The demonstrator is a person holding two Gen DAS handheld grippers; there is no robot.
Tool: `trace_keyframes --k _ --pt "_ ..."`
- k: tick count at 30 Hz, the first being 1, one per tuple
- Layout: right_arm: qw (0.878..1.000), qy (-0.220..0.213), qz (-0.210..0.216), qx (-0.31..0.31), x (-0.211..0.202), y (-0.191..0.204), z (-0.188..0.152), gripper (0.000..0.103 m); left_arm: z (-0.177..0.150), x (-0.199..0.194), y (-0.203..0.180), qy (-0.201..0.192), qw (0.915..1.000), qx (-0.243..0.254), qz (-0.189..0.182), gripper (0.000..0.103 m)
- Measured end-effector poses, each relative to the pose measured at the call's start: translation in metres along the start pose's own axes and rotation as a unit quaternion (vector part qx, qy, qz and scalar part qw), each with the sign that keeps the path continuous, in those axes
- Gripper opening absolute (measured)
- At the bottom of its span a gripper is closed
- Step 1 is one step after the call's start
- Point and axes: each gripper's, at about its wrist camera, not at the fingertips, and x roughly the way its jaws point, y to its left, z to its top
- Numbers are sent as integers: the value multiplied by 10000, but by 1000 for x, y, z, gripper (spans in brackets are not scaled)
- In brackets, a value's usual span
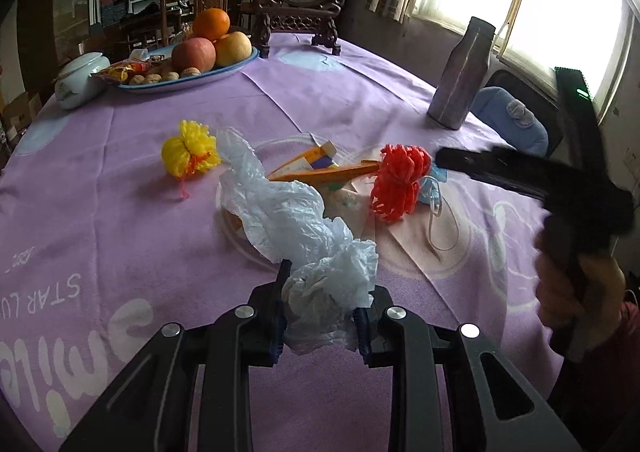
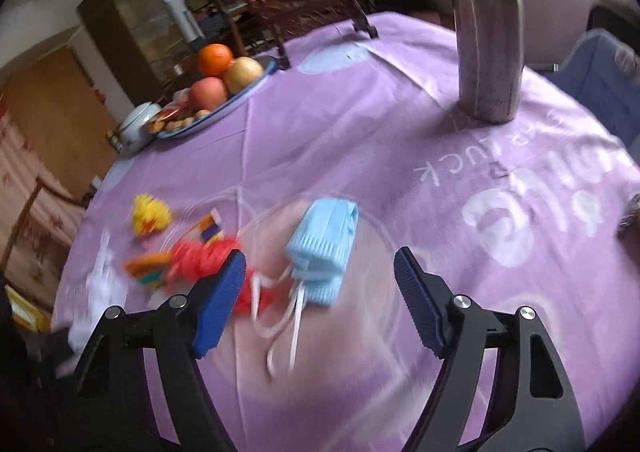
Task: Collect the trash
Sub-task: 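Grasp the blue face mask with the right tool while the left tool holds the plastic bag, then carry the plastic bag and face mask over the red wastebasket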
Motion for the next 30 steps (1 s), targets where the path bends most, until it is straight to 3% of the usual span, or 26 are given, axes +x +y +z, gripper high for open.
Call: trace_keyframes --k 3,5,6,7,9,18,23,30 --pt "9996 240 24 176 25 -4 5 70 1 1 0 13 10000 -10 -14 28" --pt "9992 384 -63 107 37 -2 2 57 1 1 -1 1 10000 -1 -4 28" --pt "9995 258 -208 -6 34 1 0 29 1 1 -1 -4 10000 7 5 28" --pt "9995 220 -201 -61 29 2 -3 16 1 1 -1 -7 10000 18 14 28" --pt "9999 100 17 103 16 -3 -5 15 1 0 -2 -26 10000 50 34 28" --pt "9977 -649 156 68 -86 -21 -38 15 -2 -15 -9 -326 9992 217 103 28" --pt "9948 -1011 87 -17 -137 -31 -68 15 -5 -19 -15 -441 9982 365 160 28" --pt "9914 -1298 -154 84 -195 -63 -106 16 -11 -21 -31 -463 9984 298 -144 28"
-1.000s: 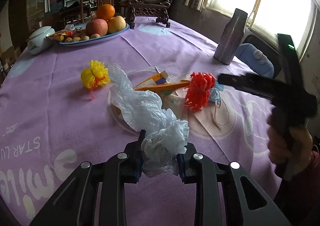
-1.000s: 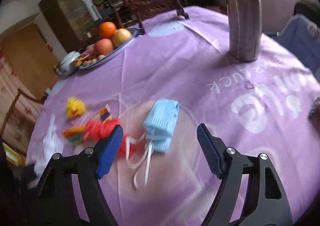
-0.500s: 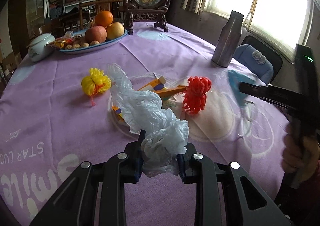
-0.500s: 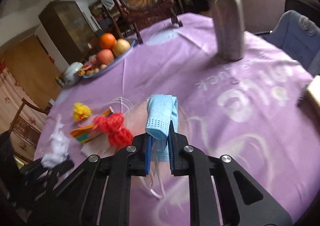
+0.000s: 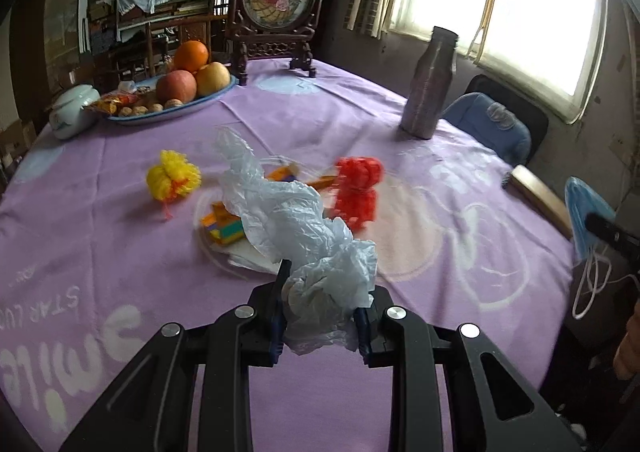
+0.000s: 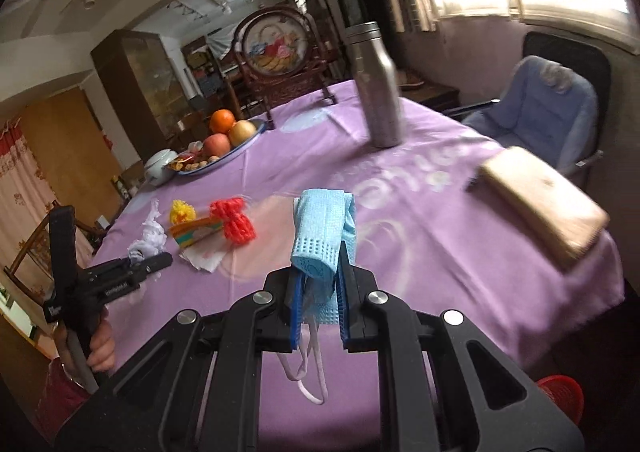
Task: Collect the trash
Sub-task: 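Carry the plastic bag and face mask over the red wastebasket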
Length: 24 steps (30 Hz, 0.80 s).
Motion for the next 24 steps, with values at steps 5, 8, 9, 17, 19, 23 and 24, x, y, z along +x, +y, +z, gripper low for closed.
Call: trace_keyframes --k 5,8,9,17,19,23,24 --pt "9994 -59 -294 191 -35 -38 -15 16 -8 -9 -34 -120 9993 -25 -350 28" --pt "9983 -114 -442 357 -53 -64 -24 16 -12 -12 -59 -109 9985 66 -530 28" --pt "9979 -139 -476 421 -60 -72 -28 17 -13 -14 -71 -107 9981 138 -595 28" --pt "9916 -286 -864 925 -111 -140 -65 18 -24 -22 -157 -91 9924 649 -1046 28" --pt "9894 -300 -975 1032 -122 -157 -75 19 -28 -20 -182 -46 9897 798 -1187 28" --pt "9834 -282 -1234 1298 -141 -194 -98 19 -37 -12 -229 66 9838 1074 -1434 28" --pt "9819 -262 -1281 1373 -144 -203 -104 19 -38 -10 -237 100 9826 1113 -1485 28"
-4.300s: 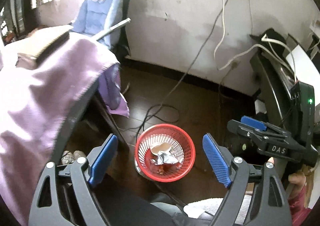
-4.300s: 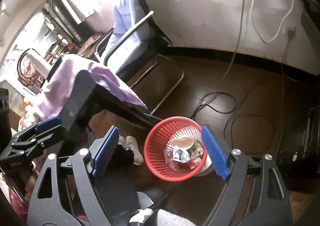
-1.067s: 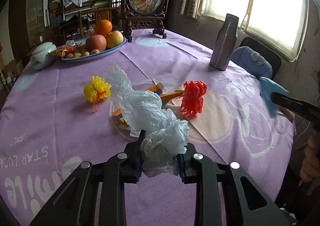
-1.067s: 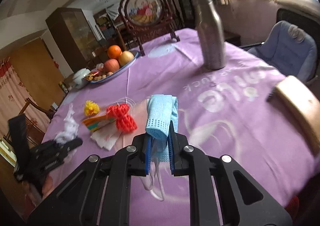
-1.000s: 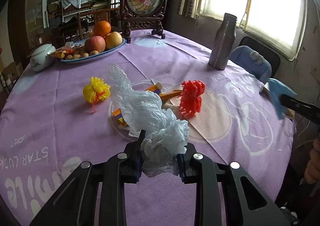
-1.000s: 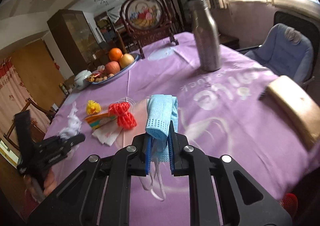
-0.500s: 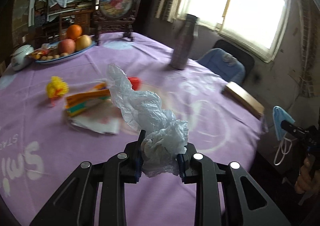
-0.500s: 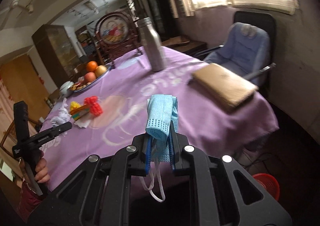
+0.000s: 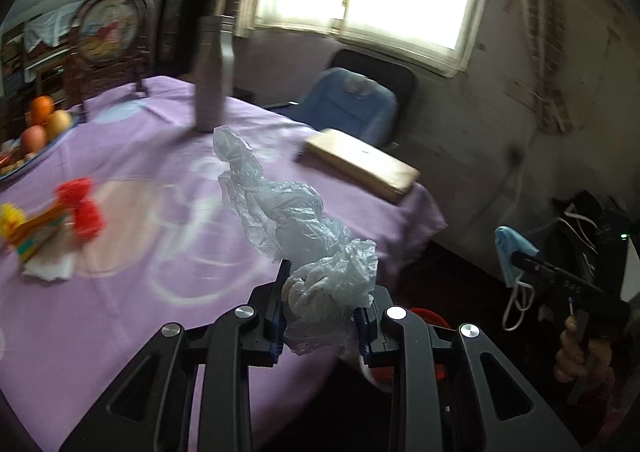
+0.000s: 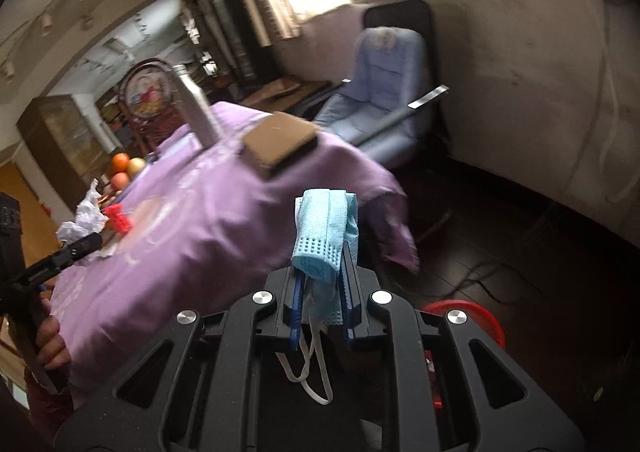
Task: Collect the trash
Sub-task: 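Carry the plastic bag and face mask over the red wastebasket, then open both tools to drop the plastic bag and mask into the wastebasket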
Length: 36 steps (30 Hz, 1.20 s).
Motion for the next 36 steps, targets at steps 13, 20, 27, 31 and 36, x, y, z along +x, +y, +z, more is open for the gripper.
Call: trace_keyframes --k 13,20,27,31,36 --pt "9907 857 -663 829 49 -119 -61 20 -14 105 -105 862 9921 585 -703 28" --pt "9801 1507 -944 882 102 -154 -99 62 -28 153 -133 1330 9842 808 -844 28" --pt "9824 909 -1017 1277 67 -179 -84 63 -43 195 -169 1728 9730 1128 -1031 28" --pt "9793 694 -1061 1576 51 -199 -81 64 -55 222 -197 2051 9615 1379 -1199 28" --pt "9775 640 -1073 1698 41 -208 -83 64 -62 240 -225 2266 9515 1563 -1374 56"
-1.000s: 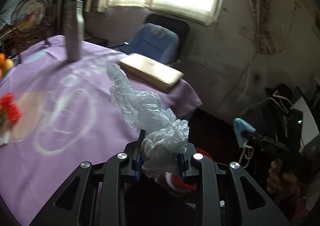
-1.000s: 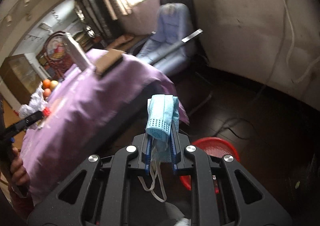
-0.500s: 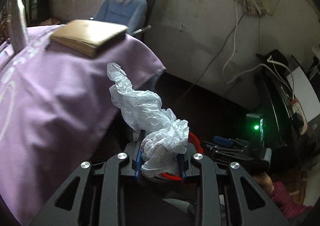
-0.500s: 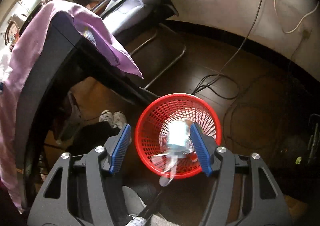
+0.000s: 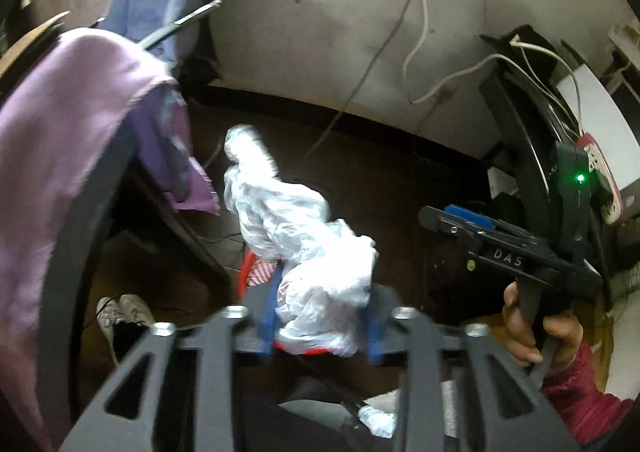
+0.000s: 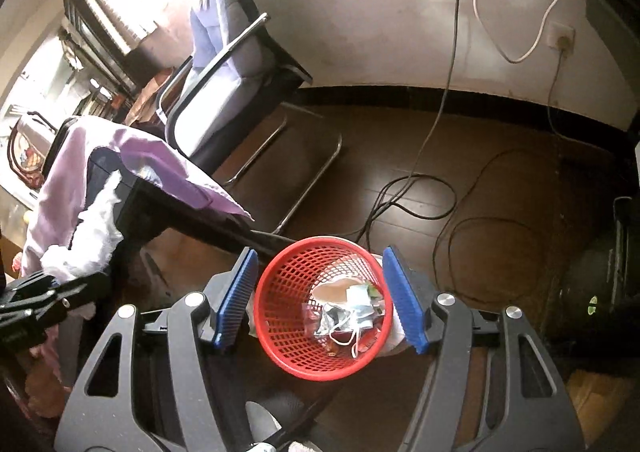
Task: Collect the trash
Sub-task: 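Open both tools to drop the plastic bag and mask into the wastebasket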
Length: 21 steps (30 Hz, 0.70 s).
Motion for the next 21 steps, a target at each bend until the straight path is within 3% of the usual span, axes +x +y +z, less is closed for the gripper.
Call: trace_keyframes --k 2,6,21 --pt "10000 4 24 -11 2 -1 1 64 0 -5 -4 -104 9999 32 40 68" --pt "9999 -15 49 -90 1 2 1 64 -2 -18 -3 -259 9994 60 241 75" --pt "9988 -171 173 -416 -22 34 1 67 -20 -97 42 -983 9910 -598 689 80"
